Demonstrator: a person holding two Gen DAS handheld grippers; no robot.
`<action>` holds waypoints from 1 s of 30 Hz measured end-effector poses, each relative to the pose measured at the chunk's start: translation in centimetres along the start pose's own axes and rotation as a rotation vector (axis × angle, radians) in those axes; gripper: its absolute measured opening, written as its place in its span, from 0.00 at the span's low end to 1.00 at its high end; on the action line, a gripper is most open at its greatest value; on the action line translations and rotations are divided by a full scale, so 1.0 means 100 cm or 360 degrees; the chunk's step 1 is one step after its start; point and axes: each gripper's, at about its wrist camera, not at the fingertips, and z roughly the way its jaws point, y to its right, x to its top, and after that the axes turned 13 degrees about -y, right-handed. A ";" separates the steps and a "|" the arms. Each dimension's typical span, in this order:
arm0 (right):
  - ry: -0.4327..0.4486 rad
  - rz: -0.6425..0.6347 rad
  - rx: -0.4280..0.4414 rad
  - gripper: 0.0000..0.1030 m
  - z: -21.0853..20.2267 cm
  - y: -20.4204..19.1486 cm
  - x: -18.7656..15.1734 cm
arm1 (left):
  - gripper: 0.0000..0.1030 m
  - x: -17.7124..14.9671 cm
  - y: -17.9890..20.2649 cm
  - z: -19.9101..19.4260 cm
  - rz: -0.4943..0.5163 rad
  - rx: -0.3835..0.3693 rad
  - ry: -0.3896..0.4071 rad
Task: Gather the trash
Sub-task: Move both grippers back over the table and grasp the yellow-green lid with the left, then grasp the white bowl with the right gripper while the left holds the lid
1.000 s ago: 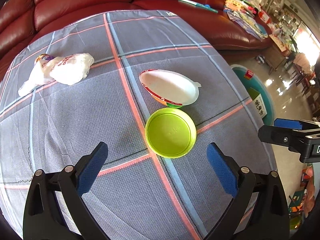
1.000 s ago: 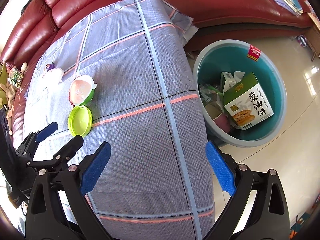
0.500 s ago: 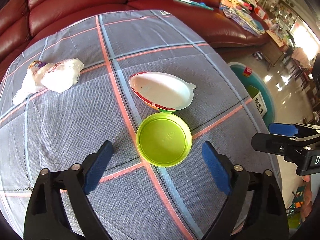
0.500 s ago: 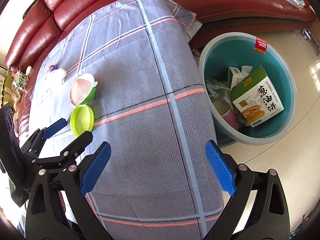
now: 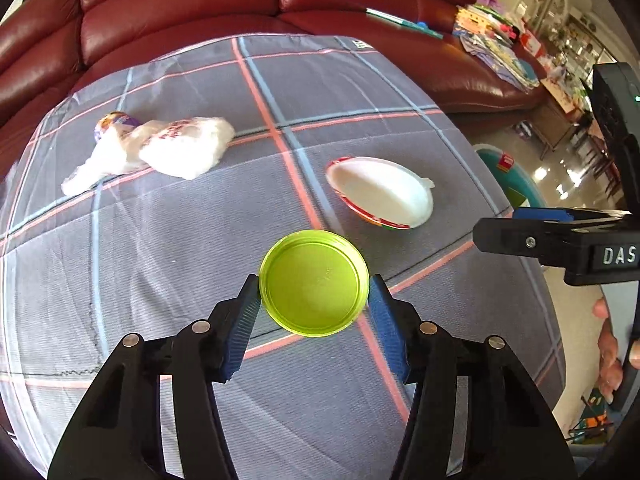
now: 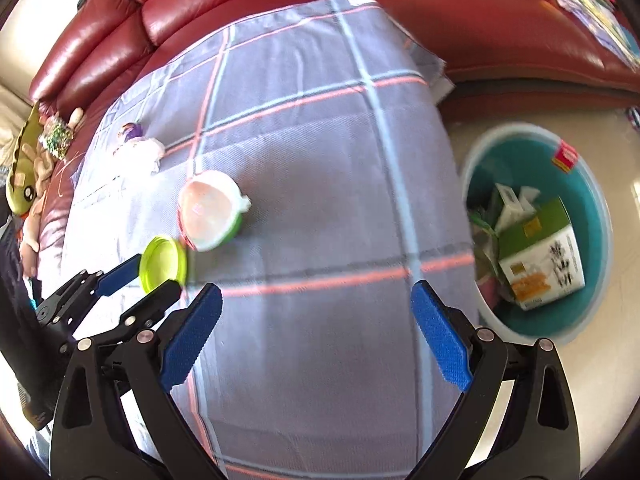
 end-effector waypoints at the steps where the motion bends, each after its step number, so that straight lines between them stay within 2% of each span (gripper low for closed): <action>1: -0.0008 -0.0032 -0.0014 0.89 0.003 -0.007 0.006 | 0.55 -0.001 -0.006 -0.004 -0.0018 0.0004 0.0009; 4: -0.0033 -0.0115 -0.0021 0.89 0.010 -0.028 0.020 | 0.55 -0.005 -0.024 -0.012 -0.0072 0.0013 0.0025; 11: -0.0071 -0.0237 -0.0144 0.87 0.030 -0.063 0.040 | 0.55 -0.007 -0.050 -0.016 -0.0166 -0.0020 0.0030; 14: -0.0075 -0.0253 -0.0168 0.67 0.035 -0.067 0.043 | 0.55 -0.008 -0.052 -0.015 -0.0172 -0.0028 0.0030; 15: -0.0080 -0.0259 -0.0189 0.53 0.036 -0.068 0.043 | 0.55 -0.007 -0.052 -0.014 -0.0174 -0.0032 0.0031; 16: -0.0056 -0.0273 -0.0207 0.46 0.035 -0.070 0.042 | 0.55 -0.007 -0.052 -0.014 -0.0176 -0.0036 0.0033; 24: -0.0007 -0.0231 -0.0104 0.46 0.015 -0.057 0.031 | 0.55 -0.001 -0.040 -0.017 -0.0136 -0.0050 0.0045; 30: 0.0084 -0.0141 -0.0046 0.46 -0.017 -0.029 0.017 | 0.55 0.007 -0.010 -0.025 -0.0039 -0.0048 0.0062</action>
